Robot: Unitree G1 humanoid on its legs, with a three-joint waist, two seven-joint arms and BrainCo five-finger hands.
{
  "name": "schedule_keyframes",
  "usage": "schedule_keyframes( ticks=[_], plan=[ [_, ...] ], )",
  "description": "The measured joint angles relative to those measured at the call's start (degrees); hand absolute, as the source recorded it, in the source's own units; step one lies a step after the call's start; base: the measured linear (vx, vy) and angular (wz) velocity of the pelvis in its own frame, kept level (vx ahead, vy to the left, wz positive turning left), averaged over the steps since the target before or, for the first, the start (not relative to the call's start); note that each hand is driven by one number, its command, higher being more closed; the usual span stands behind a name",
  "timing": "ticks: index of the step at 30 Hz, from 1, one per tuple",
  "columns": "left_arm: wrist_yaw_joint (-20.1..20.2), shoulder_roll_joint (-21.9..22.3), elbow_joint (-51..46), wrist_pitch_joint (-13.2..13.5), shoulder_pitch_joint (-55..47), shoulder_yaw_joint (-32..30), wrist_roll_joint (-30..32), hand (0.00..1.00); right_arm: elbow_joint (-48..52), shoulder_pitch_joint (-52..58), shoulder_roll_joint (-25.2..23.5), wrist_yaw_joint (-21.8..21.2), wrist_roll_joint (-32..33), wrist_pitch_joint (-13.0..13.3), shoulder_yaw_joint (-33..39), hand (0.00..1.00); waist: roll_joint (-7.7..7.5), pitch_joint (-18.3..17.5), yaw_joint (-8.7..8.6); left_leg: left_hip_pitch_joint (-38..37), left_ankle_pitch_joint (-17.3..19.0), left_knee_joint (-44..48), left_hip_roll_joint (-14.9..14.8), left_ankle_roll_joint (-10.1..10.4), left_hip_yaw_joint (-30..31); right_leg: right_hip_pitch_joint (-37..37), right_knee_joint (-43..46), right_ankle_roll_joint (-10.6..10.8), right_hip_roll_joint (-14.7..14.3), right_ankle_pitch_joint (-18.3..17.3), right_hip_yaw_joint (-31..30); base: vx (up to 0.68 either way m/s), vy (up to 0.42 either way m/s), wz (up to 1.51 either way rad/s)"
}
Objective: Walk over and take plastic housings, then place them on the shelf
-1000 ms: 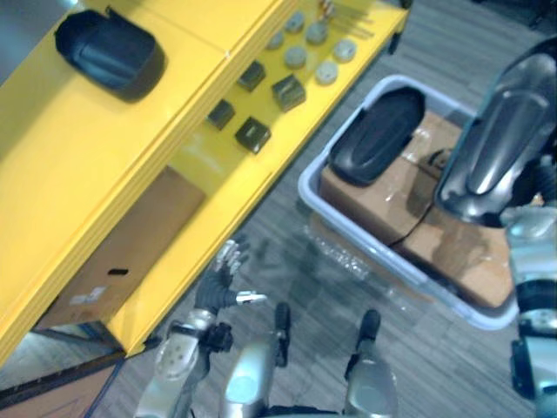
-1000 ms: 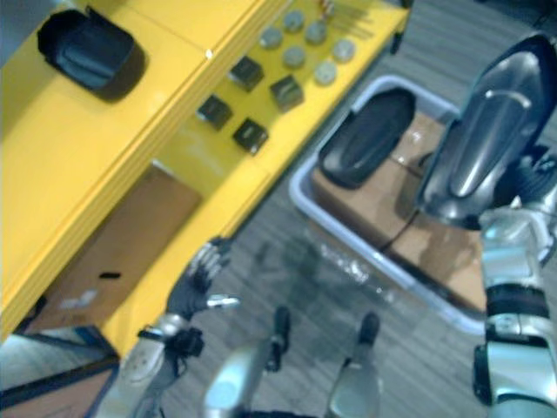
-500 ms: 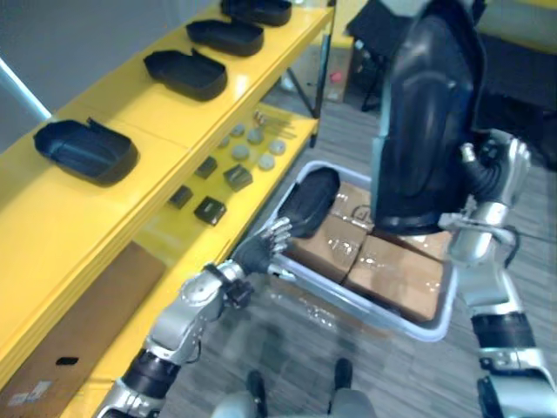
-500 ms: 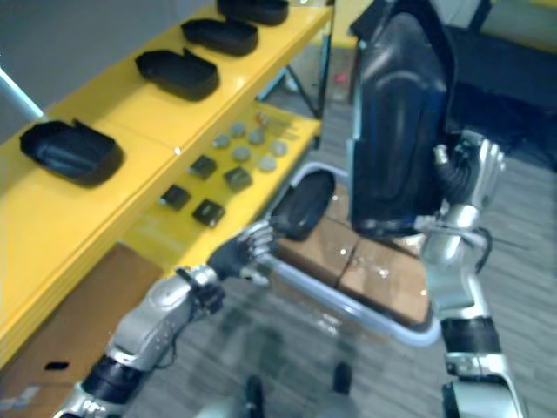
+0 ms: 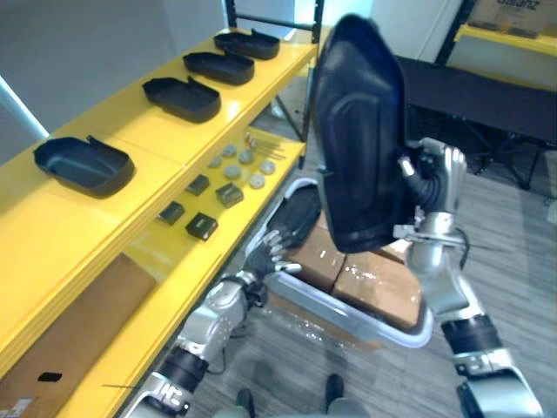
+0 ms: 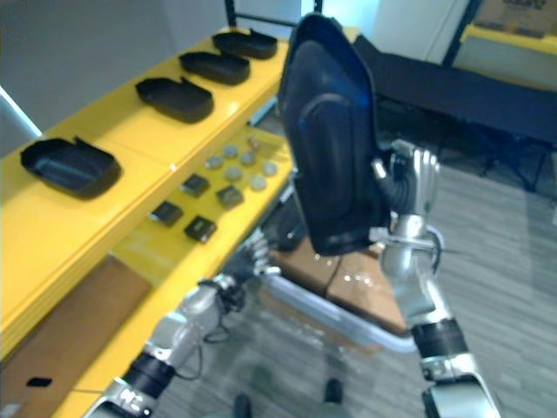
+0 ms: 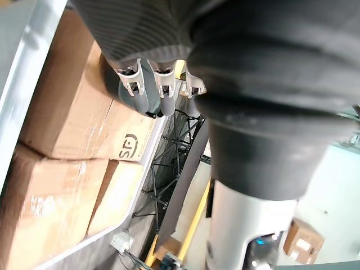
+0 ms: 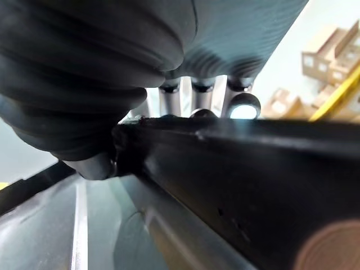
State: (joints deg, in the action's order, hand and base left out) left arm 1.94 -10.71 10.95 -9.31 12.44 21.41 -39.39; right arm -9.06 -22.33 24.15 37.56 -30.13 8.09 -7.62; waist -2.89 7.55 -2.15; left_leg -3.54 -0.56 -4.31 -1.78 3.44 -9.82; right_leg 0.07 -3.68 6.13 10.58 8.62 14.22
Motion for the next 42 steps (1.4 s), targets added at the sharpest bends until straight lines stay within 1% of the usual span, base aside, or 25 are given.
schedule_keyframes(
  ticks=[2,4,5,7,9,12,15,17,20,22,26,29,33,34,37,39,40,41,42],
  plan=[
    [-0.71,0.86,1.5,0.96,-0.16,0.1,-2.9,0.0,-1.43,0.41,-0.62,-0.03,-0.06,0.03,-1.46,1.0,-0.59,-0.41,0.25,-0.36,-0.04,-0.17,0.01,0.01,-0.03,0.28,-0.01,0.01,0.0,-0.01,-0.01,0.0,0.0,0.0],
    [-0.77,1.39,2.13,1.67,-0.2,0.11,-4.78,0.0,-1.93,1.57,-1.57,-0.04,-0.79,0.03,-2.11,1.0,-1.23,-0.83,0.59,-0.38,-0.04,-0.17,0.01,0.01,-0.01,0.33,-0.04,0.01,0.01,-0.01,0.03,0.0,0.0,0.0],
    [-0.59,1.56,2.59,2.47,-0.21,0.11,-5.7,0.0,-3.0,1.94,-2.01,-0.08,-1.69,0.06,-2.86,1.0,-1.6,-1.1,0.74,-0.42,-0.05,-0.17,0.02,0.01,0.01,0.39,-0.04,0.02,0.02,-0.01,0.05,0.0,0.0,0.0],
    [-0.54,2.04,3.53,3.37,-0.2,0.09,-6.68,0.0,-3.49,2.83,-2.38,-0.15,-2.33,0.07,-3.55,1.0,-1.9,-1.3,1.07,-0.52,-0.09,-0.17,0.04,0.0,0.22,0.65,-0.07,0.03,0.06,-0.03,0.31,-0.04,-0.019,0.06],
    [-0.28,2.32,4.01,3.39,-0.21,0.39,-8.98,0.0,-4.18,3.3,-2.76,-0.14,-2.75,0.07,-4.36,1.0,-1.99,-1.36,1.12,-0.45,-0.27,-0.19,0.09,-0.03,0.62,0.85,-0.08,0.05,0.13,-0.04,0.92,-0.04,-0.022,0.12],
    [1.44,2.34,4.04,3.36,-0.2,2.1,-14.7,0.0,-6.78,3.36,-3.66,-0.14,-3.48,0.05,-5.55,1.0,-1.99,-1.38,1.25,-0.4,-0.51,-0.21,0.08,0.02,1.04,1.04,-0.08,0.03,0.13,-0.06,1.4,-0.04,-0.022,0.07],
    [1.63,2.76,4.26,3.45,-0.14,4.33,-18.42,0.0,-8.22,3.62,-4.15,-0.14,-4.67,0.02,-6.91,1.0,-2.05,-1.43,1.22,-0.43,-0.65,-0.21,0.07,0.07,1.01,1.04,-0.09,0.03,0.13,-0.06,1.42,-0.03,-0.013,0.0],
    [1.63,3.07,4.45,3.52,-0.12,4.91,-18.76,0.0,-8.4,3.7,-4.2,-0.14,-5.04,0.04,-7.93,1.0,-2.16,-1.6,1.11,-0.43,-0.73,-0.22,0.04,0.11,0.95,1.03,-0.17,0.04,0.1,-0.05,1.42,-0.03,-0.02,-0.01],
    [1.53,4.65,6.33,4.19,0.33,5.38,-18.97,0.0,-10.27,3.81,-4.95,-0.14,-5.08,0.08,-8.52,1.0,-2.34,-2.83,1.19,-0.41,-0.74,-0.23,0.03,0.12,0.91,1.06,-0.31,0.05,0.08,-0.04,1.43,0.0,0.0,0.0],
    [1.53,4.77,6.33,4.29,1.18,6.6,-19.28,0.0,-10.45,3.9,-5.26,-0.14,-5.15,0.08,-9.14,1.0,-2.41,-3.08,1.19,-0.42,-0.74,-0.22,0.04,0.12,0.9,1.07,-0.32,0.07,0.09,-0.02,1.41,0.0,0.0,0.0],
    [1.51,5.22,6.51,4.65,2.02,7.09,-19.22,0.0,-10.66,4.08,-6.07,-0.17,-6.56,0.17,-10.11,1.0,-2.46,-3.12,1.15,-0.44,-0.85,-0.22,0.02,0.11,0.88,1.07,-0.32,0.08,0.08,0.01,1.41,0.0,0.0,0.0],
    [1.28,5.23,8.07,5.66,2.44,7.78,-19.12,0.0,-12.13,4.1,-6.38,-0.19,-6.74,0.25,-10.31,1.0,-2.67,-3.26,1.23,-0.44,-0.86,-0.22,0.02,0.1,0.88,1.07,-0.32,0.09,0.09,0.02,1.41,-0.01,-0.005,0.0],
    [0.93,5.24,8.33,6.18,2.67,8.66,-18.97,0.0,-12.91,4.16,-6.61,-0.17,-6.77,0.25,-10.41,1.0,-2.82,-3.36,1.21,-0.44,-0.86,-0.22,0.03,0.11,0.88,1.07,-0.33,0.1,0.09,0.04,1.4,0.0,0.0,0.0],
    [0.59,5.24,8.33,7.08,2.71,8.66,-18.5,0.0,-13.08,4.17,-6.67,-0.15,-6.88,0.25,-10.41,1.0,-2.89,-3.41,1.21,-0.43,-0.86,-0.22,0.02,0.11,0.87,1.08,-0.38,0.09,0.08,0.04,1.4,0.0,0.0,0.0],
    [-0.7,5.24,8.33,8.27,2.99,8.64,-17.81,0.0,-13.27,4.32,-6.99,0.05,-6.87,0.25,-10.37,1.0,-3.0,-3.48,1.21,-0.43,-0.86,-0.22,0.02,0.11,0.86,1.08,-0.4,0.1,0.08,0.07,1.4,0.0,0.0,0.0],
    [-2.91,5.27,8.32,10.34,3.22,8.62,-15.72,0.0,-14.15,4.58,-7.55,0.26,-6.8,0.31,-10.35,1.0,-3.35,-3.72,1.23,-0.44,-0.86,-0.21,0.02,0.11,0.87,1.17,-0.52,0.09,0.06,0.13,1.4,0.0,0.0,0.0],
    [-3.63,5.28,8.32,10.75,3.23,8.58,-15.71,0.0,-14.15,4.81,-7.65,0.39,-6.73,0.4,-10.35,1.0,-3.43,-3.78,1.24,-0.45,-0.86,-0.21,0.02,0.11,0.87,1.21,-0.57,0.09,0.06,0.16,1.4,0.0,0.0,0.0],
    [-4.75,5.28,8.32,11.78,3.23,8.49,-15.73,0.0,-14.15,5.25,-7.94,0.84,-6.73,0.64,-10.35,1.0,-3.52,-3.83,1.24,-0.47,-0.86,-0.21,0.02,0.11,0.87,1.25,-0.6,0.09,0.07,0.21,1.4,0.0,0.0,0.0],
    [-5.69,5.3,8.32,12.51,3.24,8.3,-15.74,1.0,-14.15,5.76,-8.31,1.41,-6.62,0.79,-10.35,1.0,-3.59,-3.87,1.24,-0.5,-0.85,-0.21,0.03,0.11,0.87,1.28,-0.6,0.09,0.08,0.21,1.4,0.0,0.0,0.0]
  ],
)
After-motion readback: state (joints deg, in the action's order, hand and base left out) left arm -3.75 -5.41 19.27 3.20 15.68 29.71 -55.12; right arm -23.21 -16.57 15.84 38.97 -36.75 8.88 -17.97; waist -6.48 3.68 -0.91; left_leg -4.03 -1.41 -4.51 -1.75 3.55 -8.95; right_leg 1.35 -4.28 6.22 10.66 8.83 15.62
